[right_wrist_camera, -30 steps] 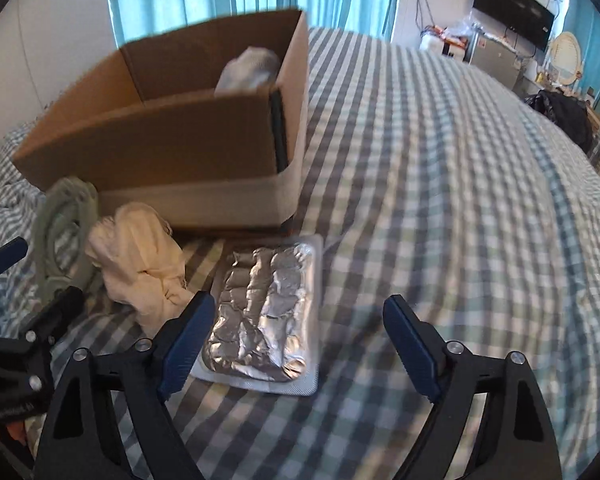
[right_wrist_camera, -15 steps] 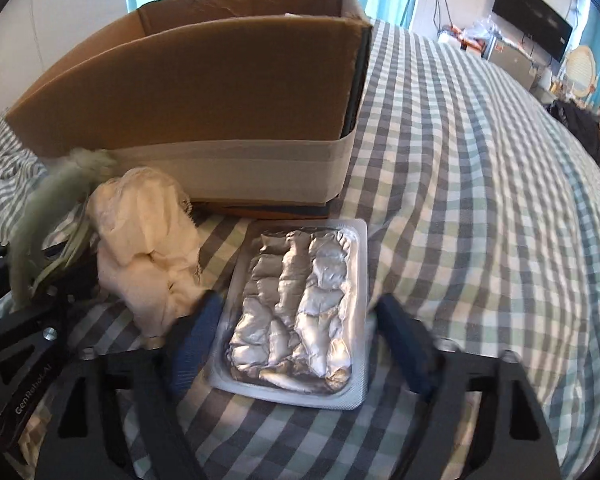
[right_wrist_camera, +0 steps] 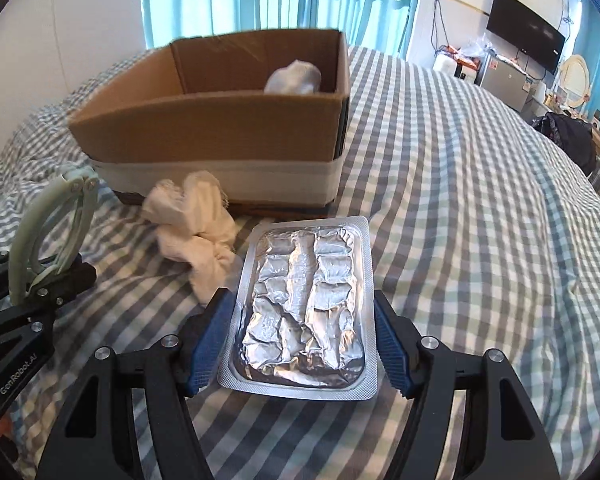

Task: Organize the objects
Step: 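Lift the clip and foil pack over the box and release both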

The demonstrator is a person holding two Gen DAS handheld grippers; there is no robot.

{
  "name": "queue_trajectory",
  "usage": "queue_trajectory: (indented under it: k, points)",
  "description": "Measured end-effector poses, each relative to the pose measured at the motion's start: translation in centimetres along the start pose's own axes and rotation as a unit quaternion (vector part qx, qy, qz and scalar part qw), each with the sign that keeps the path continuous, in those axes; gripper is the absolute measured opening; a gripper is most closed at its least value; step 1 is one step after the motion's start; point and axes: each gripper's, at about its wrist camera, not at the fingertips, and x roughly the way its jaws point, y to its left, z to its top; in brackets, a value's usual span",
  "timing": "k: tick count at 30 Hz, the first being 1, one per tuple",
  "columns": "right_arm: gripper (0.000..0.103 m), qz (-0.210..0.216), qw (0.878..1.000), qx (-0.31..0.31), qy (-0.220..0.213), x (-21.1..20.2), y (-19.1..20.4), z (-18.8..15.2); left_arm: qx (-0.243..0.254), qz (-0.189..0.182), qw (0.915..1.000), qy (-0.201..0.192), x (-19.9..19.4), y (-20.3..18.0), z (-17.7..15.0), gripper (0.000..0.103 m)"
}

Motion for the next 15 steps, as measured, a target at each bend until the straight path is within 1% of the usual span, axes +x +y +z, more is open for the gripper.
queue_trajectory:
  k: [4,5,7,10,12,15]
  points:
    - [0.068,0.005,1.0,0.0,-0.019,-2.3,0.1,0.0,-0.007,-0.002,0.9999,-0.008,-1.1,0.3,0.1,0.016]
    - [0.068,0.009,1.0,0.0,-0.026,-2.3,-0.7,1.0,-0.007,-0.003,0.9999,-0.011,-1.4,0.2,0.3,0.016]
    - [0.068,0.018,0.999,0.0,-0.035,-3.7,-0.4,1.2,-0.01,-0.004,0.9998,-0.018,-2.3,0.1,0.7,0.016]
    - [0.068,0.026,0.998,-0.006,-0.057,-5.9,-0.3,2.0,-0.012,-0.009,0.9993,-0.033,-3.7,-0.1,1.8,0.016]
    - [0.068,0.031,0.997,-0.01,-0.073,-7.1,-1.0,2.8,-0.011,-0.011,0.9988,-0.046,-4.6,-0.2,2.8,0.016]
    - [0.068,0.04,0.994,-0.015,-0.098,-9.3,-0.8,3.5,-0.009,-0.013,0.9979,-0.063,-5.9,-0.3,4.4,0.016]
